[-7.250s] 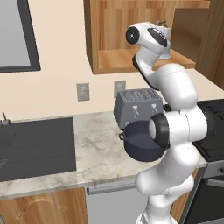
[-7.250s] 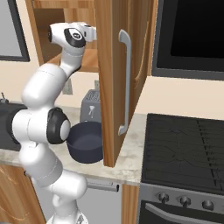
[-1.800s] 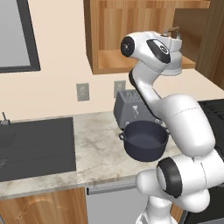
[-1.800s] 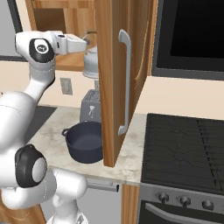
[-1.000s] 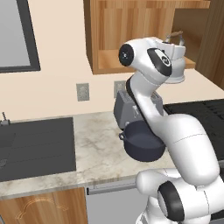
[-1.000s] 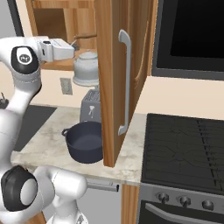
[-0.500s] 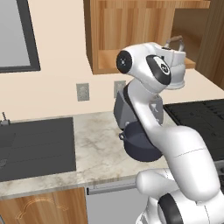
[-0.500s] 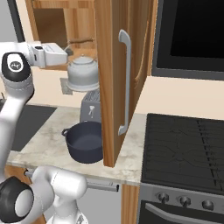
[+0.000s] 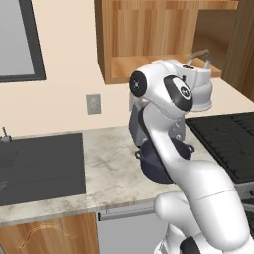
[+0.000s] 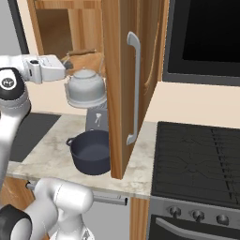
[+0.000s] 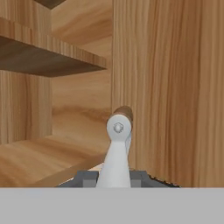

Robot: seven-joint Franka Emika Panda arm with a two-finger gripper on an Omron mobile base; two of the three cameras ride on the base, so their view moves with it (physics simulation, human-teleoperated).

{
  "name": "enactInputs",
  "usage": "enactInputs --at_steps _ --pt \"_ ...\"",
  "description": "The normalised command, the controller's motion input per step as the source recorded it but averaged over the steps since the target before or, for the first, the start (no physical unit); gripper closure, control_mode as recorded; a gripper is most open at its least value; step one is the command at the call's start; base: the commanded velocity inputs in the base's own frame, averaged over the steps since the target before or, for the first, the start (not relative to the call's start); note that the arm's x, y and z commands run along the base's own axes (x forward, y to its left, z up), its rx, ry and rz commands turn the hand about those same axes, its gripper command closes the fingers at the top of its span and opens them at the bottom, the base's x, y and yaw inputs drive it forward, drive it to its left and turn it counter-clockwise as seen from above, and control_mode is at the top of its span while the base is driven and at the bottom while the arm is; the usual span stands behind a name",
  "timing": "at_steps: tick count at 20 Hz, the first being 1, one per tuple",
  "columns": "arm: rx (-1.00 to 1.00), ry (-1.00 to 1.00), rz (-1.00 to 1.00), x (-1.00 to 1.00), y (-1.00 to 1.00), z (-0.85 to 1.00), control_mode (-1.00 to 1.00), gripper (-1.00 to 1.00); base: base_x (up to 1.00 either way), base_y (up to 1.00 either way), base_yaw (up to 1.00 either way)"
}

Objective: Pick the kettle from the cabinet and place it on a stove burner. Then pick the pot from the counter and place it on another stove burner. Finally, turn both burners on.

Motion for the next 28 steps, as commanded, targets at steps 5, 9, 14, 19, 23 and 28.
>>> enactInputs --at_steps 5,9,14,19,23,28 --pt "0.00 0.00 -0.04 -0.29 0.00 -0.24 -1.00 1.00 0.00 0.00 0.00" --pt "0.00 0.00 -0.04 -0.24 0.00 -0.27 -1.00 1.00 0.00 0.00 0.00" --pt "0.00 0.00 -0.03 -0.25 0.00 -0.27 -1.00 1.00 0.00 0.00 0.00" --pt "0.00 0.00 -0.04 -0.30 0.00 -0.27 -1.00 1.00 0.00 0.00 0.00" --pt "0.00 0.00 -0.04 -0.35 0.00 -0.27 -1.00 1.00 0.00 0.00 0.00" --pt "0.00 0.00 -0.03 -0.36 0.00 -0.24 -1.00 1.00 0.00 0.00 0.00"
